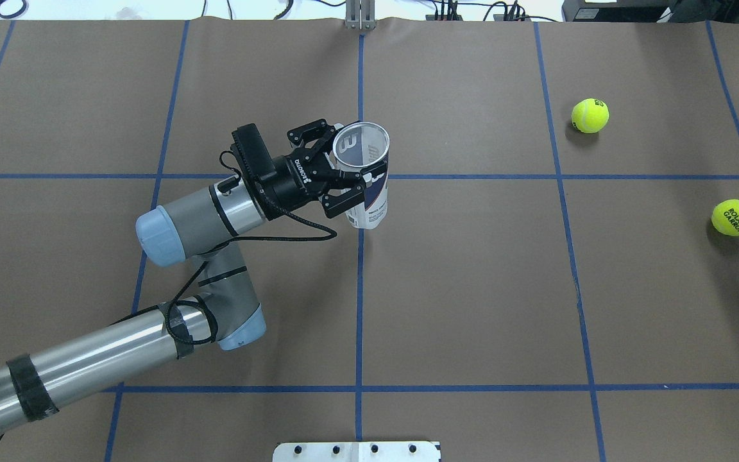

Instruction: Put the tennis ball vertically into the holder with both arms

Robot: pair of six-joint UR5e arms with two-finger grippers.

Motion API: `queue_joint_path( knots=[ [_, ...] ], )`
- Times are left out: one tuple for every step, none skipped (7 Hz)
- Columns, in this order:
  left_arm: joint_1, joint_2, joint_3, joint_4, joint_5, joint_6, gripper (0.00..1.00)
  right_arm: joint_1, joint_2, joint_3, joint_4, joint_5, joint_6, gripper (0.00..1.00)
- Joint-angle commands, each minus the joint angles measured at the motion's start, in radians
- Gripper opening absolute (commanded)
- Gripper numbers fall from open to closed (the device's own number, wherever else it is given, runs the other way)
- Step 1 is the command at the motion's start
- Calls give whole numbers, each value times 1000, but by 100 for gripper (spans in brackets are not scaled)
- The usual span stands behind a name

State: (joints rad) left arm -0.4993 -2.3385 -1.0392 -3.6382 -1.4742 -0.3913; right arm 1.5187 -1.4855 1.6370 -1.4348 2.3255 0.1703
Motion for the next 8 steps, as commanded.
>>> queue_joint_path(
  knots=[
    [27,1,14,-2,0,40,73,0,1,1,2,0,2,100],
    [30,2,16,-2,0,40,74,0,1,0,2,0,0,100],
    [34,20,16,0,0,42,77,0,1,0,2,0,2,100],
    [38,25,16,-2,0,40,82,0,-1,0,2,0,2,100],
    [45,27,15,0,0,42,85,0,-1,0,2,0,0,100],
    [50,27,16,0,0,40,88,0,1,0,2,0,0,100],
    [56,25,16,0,0,42,88,0,-1,0,2,0,0,100],
    [59,27,16,-2,0,42,88,0,-1,0,2,0,0,100]
  ],
)
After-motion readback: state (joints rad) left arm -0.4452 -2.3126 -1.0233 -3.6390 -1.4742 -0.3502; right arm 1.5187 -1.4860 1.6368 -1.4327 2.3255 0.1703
